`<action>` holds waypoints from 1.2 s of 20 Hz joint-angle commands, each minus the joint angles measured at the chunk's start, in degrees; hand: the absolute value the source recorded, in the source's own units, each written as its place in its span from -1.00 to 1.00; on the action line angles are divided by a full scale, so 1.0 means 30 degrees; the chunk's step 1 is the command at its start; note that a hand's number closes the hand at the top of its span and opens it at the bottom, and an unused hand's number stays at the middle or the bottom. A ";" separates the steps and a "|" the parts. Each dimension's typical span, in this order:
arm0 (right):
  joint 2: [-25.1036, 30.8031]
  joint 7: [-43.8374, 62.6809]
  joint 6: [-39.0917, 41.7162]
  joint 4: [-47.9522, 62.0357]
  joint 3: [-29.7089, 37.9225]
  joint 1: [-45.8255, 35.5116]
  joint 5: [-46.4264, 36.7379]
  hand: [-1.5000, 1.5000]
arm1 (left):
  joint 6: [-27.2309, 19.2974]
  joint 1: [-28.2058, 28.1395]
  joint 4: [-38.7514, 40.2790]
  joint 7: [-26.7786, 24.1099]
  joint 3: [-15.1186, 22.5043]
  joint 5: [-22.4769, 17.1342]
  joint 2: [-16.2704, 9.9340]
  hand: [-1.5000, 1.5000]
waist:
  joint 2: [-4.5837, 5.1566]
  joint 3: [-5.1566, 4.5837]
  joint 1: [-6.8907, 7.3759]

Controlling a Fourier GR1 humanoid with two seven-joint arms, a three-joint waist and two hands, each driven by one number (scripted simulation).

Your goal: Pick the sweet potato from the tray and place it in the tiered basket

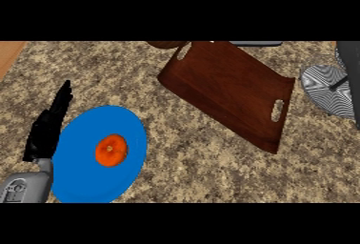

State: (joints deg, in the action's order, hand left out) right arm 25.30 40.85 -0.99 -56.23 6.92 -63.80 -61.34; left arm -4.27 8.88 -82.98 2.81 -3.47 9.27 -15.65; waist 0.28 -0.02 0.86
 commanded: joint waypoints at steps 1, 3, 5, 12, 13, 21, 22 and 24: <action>0.1343 -0.1071 -0.0490 0.2236 -0.0538 0.0347 -0.1465 1.00 | -0.0308 0.0771 0.1184 -0.0155 0.0083 0.0423 0.0294 0.00 | 0.0089 -0.0006 -0.0079; 0.1966 -0.0898 -0.0562 0.2498 -0.1068 0.0978 -0.2491 1.00 | 0.0647 0.0140 -0.1022 0.1058 -0.0176 -0.0503 -0.0242 0.00 | -0.0025 0.0012 0.0077; 0.2740 -0.1237 -0.0728 0.4141 -0.1073 0.0148 -0.3123 1.00 | 0.0246 0.0627 0.1040 -0.0387 -0.0499 -0.0089 -0.0232 0.00 | 0.0111 -0.0008 0.0056; 0.4353 -0.4426 -0.1640 0.6730 0.0150 0.0169 -0.2513 1.00 | 0.0230 0.0358 0.0659 -0.0260 -0.0373 0.0159 0.0121 0.00 | 0.0025 0.0004 -0.0031; 0.4425 -0.4949 -0.1428 0.6185 0.0354 0.1138 -0.2013 1.00 | 0.0886 0.0259 -0.0578 0.0879 -0.0857 -0.0405 -0.0604 0.00 | -0.0045 0.0011 -0.0092; 0.5336 -0.8326 -0.1593 0.9312 0.2323 0.0586 -0.0196 1.00 | 0.0263 -0.1187 -0.1154 -0.0022 -0.0246 0.0350 0.0244 0.00 | 0.0007 0.0016 0.0133; 0.4971 -0.7996 -0.1068 0.8974 0.2388 0.0488 0.0065 1.00 | 0.0225 0.0989 -0.0018 0.0879 -0.0590 0.0425 0.0021 0.00 | -0.0007 0.0010 -0.0102; 0.5076 -0.8304 -0.1103 0.9992 0.2628 0.0639 0.0168 1.00 | 0.0710 -0.1067 -0.0788 -0.0394 -0.0400 0.0173 0.0082 0.00 | 0.0017 0.0013 0.0139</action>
State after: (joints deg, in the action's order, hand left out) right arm 40.37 18.24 -4.55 -29.26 12.98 -62.41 -62.66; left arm -3.13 8.23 -84.61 3.42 -4.42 10.10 -15.11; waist 0.31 0.02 1.01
